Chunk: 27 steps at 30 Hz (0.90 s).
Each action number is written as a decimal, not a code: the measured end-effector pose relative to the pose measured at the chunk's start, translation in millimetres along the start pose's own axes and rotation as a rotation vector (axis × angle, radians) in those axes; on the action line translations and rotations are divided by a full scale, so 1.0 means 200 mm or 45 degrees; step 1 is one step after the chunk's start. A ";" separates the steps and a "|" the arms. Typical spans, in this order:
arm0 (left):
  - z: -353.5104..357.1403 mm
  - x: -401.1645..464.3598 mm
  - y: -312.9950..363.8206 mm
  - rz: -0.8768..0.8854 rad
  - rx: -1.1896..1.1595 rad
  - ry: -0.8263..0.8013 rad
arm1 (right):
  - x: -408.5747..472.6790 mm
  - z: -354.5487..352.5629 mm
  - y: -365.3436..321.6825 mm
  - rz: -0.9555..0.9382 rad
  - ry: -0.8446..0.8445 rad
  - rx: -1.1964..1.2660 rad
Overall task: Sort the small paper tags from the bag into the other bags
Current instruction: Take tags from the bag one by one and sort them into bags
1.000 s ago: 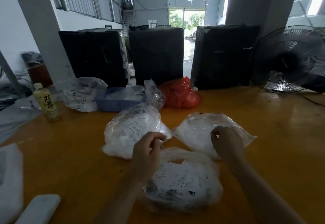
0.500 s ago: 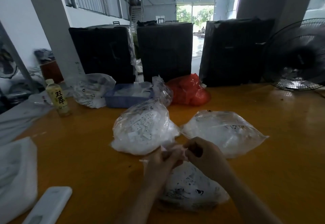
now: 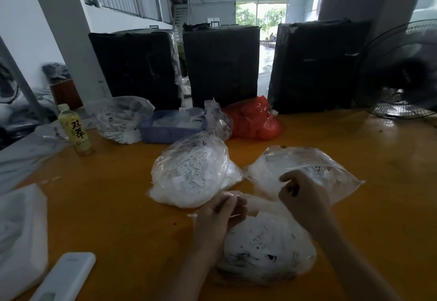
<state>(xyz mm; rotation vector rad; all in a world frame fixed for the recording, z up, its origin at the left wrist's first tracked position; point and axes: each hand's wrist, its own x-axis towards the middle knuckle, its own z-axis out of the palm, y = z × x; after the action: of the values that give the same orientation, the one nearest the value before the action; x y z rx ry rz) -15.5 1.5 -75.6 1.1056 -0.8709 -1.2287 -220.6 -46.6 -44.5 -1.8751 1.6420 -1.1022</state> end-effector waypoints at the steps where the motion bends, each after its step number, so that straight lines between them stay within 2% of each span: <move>1: 0.00 0.00 0.00 -0.009 0.000 0.001 | 0.06 -0.04 0.03 0.081 0.042 -0.102; 4: 0.01 -0.01 0.02 -0.008 -0.011 0.003 | 0.26 -0.13 0.15 0.246 0.021 -0.531; 7: 0.01 -0.01 0.06 -0.056 -0.103 0.002 | 0.37 -0.14 0.23 0.308 0.100 -0.685; 10: -0.02 0.01 0.10 -0.085 -0.100 0.019 | 0.37 -0.13 0.25 0.322 0.069 -0.887; 16: -0.10 -0.02 0.12 0.019 0.116 -0.045 | 0.22 -0.09 0.17 0.086 0.091 -1.110; 17: -0.09 -0.01 0.12 0.028 0.145 -0.051 | 0.17 -0.06 0.12 -0.002 0.083 -0.998; 19: -0.08 -0.02 0.13 0.036 0.190 -0.065 | 0.05 -0.02 -0.02 -0.179 -0.028 -0.573; 22: -0.07 -0.04 0.13 0.047 0.302 -0.190 | -0.07 0.02 -0.19 -0.308 -0.460 0.084; 24: -0.07 -0.05 0.13 0.018 0.377 -0.294 | -0.10 0.05 -0.23 -0.315 -0.658 0.250; 27: -0.08 -0.06 0.14 -0.093 0.275 -0.333 | -0.10 0.07 -0.22 -0.290 -0.625 0.305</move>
<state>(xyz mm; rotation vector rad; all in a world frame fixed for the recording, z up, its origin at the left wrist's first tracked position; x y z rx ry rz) 5.2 16.0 -51.7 1.1718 -1.1933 -1.3848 -182.5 -19.7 -26.0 -1.9994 1.0025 -0.7895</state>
